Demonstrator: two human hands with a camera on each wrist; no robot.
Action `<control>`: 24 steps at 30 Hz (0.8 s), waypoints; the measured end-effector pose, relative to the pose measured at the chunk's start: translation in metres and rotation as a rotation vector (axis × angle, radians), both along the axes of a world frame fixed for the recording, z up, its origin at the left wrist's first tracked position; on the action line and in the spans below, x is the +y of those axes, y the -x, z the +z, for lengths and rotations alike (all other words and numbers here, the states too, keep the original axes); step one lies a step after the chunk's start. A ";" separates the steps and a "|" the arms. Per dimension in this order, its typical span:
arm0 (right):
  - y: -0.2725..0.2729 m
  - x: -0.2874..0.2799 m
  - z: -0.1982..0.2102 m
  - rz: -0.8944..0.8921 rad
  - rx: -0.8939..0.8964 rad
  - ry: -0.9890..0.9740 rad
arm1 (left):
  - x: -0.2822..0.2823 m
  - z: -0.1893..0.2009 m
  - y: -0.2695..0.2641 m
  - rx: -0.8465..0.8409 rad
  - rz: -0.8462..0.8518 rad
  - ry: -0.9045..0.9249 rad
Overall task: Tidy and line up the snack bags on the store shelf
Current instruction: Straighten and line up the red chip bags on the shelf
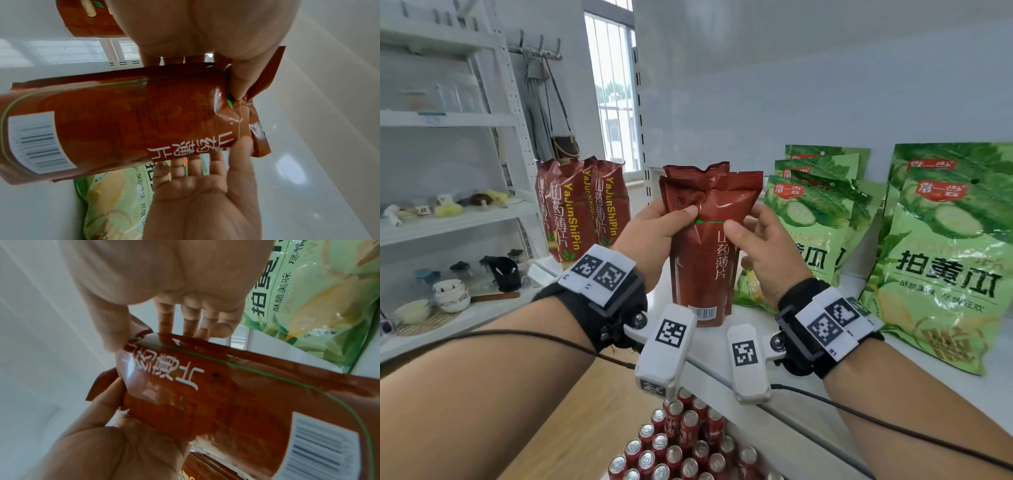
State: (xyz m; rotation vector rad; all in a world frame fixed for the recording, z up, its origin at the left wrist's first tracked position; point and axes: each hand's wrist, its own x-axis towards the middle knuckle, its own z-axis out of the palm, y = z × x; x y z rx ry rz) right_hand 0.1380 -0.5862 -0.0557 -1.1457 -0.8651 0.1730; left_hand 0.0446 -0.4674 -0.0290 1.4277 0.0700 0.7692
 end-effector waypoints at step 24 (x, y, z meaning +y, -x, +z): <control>0.020 0.030 0.011 -0.105 -0.047 0.204 | 0.038 -0.006 0.029 0.088 -0.141 -0.150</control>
